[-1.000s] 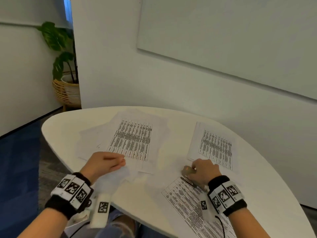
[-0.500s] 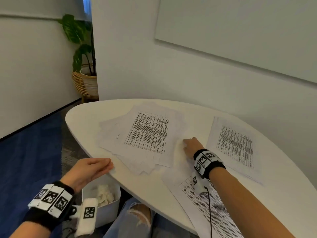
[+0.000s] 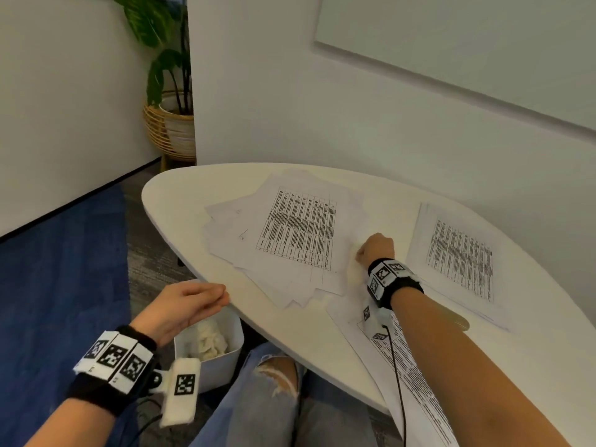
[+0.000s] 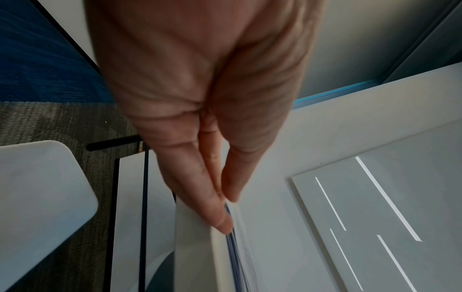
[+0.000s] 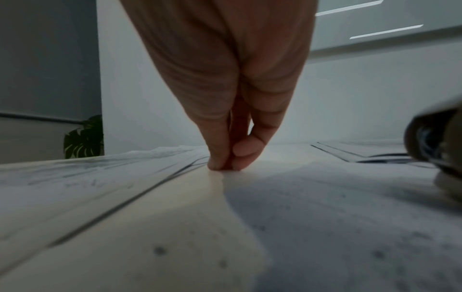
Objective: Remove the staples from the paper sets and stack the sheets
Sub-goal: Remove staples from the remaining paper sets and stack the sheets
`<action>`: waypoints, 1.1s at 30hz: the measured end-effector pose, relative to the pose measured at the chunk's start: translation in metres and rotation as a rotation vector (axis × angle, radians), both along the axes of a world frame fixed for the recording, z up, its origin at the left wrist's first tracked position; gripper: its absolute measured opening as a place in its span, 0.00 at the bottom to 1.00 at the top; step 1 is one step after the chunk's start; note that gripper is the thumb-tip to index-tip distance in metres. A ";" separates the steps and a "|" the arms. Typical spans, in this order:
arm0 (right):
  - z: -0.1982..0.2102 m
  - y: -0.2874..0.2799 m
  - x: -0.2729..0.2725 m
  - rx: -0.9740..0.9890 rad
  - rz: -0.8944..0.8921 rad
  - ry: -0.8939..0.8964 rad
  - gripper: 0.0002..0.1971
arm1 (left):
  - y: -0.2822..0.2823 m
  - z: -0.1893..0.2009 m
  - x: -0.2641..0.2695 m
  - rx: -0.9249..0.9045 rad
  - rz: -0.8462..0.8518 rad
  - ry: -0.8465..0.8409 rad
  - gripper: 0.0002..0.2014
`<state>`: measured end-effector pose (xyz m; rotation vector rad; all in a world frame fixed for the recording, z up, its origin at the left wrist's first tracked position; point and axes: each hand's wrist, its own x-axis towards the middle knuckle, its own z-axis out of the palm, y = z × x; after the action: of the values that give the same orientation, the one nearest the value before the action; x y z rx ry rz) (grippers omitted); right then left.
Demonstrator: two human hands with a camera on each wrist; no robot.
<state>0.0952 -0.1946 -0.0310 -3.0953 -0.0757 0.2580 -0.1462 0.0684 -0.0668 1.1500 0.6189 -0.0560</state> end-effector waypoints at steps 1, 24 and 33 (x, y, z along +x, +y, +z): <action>-0.002 0.000 0.000 0.010 -0.004 0.003 0.10 | 0.000 -0.001 -0.002 -0.007 0.002 0.001 0.10; 0.030 -0.009 -0.054 0.622 0.178 0.055 0.10 | -0.021 0.012 -0.002 -0.073 -0.025 -0.070 0.09; 0.027 0.078 -0.143 0.601 0.717 0.174 0.03 | -0.058 0.020 0.015 -0.276 -0.056 -0.013 0.18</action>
<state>-0.0475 -0.1165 -0.0042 -2.3231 -1.0421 0.4190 -0.1308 0.0101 -0.0467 0.8996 0.5479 -0.1763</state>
